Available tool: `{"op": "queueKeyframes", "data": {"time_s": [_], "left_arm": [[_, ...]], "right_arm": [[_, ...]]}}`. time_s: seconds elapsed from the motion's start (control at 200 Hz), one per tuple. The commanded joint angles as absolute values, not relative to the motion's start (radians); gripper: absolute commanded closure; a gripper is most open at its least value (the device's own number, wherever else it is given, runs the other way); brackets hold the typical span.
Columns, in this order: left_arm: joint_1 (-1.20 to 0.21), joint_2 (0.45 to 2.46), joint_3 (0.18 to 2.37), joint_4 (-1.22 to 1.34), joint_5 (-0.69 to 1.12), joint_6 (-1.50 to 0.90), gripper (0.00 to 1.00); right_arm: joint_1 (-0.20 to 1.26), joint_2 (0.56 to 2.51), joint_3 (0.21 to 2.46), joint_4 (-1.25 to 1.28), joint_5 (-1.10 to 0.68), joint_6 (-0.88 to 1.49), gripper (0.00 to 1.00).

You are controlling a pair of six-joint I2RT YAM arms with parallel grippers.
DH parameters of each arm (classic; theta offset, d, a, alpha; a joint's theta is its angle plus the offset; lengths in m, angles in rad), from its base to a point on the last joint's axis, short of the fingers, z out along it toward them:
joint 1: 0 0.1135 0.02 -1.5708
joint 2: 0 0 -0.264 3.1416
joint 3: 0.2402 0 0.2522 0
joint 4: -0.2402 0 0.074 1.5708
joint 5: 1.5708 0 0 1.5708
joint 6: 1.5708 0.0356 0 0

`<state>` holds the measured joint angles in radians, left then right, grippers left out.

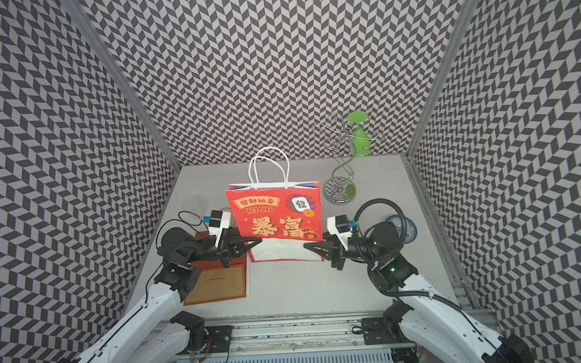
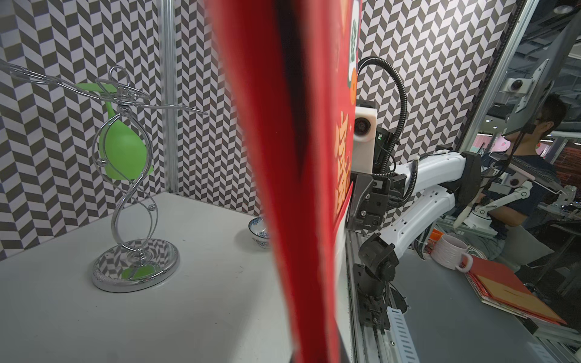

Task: Put away the paper bag
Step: Press the paper bag.

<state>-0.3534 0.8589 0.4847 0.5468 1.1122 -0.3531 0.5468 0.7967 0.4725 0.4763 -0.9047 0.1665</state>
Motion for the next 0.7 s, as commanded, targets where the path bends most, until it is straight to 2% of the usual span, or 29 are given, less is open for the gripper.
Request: {"op": "queueKeyframes", "data": {"time_s": [0.0,0.065,0.13,0.185,0.285,0.366,0.421,0.476,0.601,0.696], "left_arm": [[-0.358,0.862,0.466,0.512,1.114,-0.325,1.00],[-0.359,0.863,0.464,0.505,1.114,-0.316,1.00],[-0.358,0.862,0.460,0.503,1.115,-0.312,1.00],[-0.358,0.864,0.457,0.502,1.115,-0.312,1.00],[-0.359,0.867,0.454,0.498,1.117,-0.307,1.00],[-0.359,0.868,0.453,0.490,1.116,-0.298,1.00],[-0.359,0.871,0.451,0.480,1.105,-0.285,1.00],[-0.358,0.874,0.447,0.478,1.098,-0.279,1.00],[-0.359,0.890,0.439,0.479,1.088,-0.272,1.00],[-0.358,0.899,0.432,0.477,1.087,-0.264,1.00]], "right_arm": [[0.552,0.774,0.518,0.564,-0.874,0.184,0.78],[0.551,0.776,0.524,0.569,-0.873,0.184,0.80],[0.552,0.779,0.527,0.574,-0.890,0.181,0.93],[0.551,0.782,0.528,0.576,-0.901,0.179,1.00],[0.551,0.781,0.529,0.574,-0.895,0.179,1.00],[0.551,0.779,0.532,0.573,-0.869,0.187,0.79],[0.551,0.778,0.532,0.579,-0.859,0.192,0.76],[0.551,0.777,0.532,0.591,-0.852,0.200,0.79],[0.552,0.777,0.535,0.613,-0.855,0.207,0.99],[0.551,0.775,0.540,0.616,-0.858,0.206,1.00]]}}
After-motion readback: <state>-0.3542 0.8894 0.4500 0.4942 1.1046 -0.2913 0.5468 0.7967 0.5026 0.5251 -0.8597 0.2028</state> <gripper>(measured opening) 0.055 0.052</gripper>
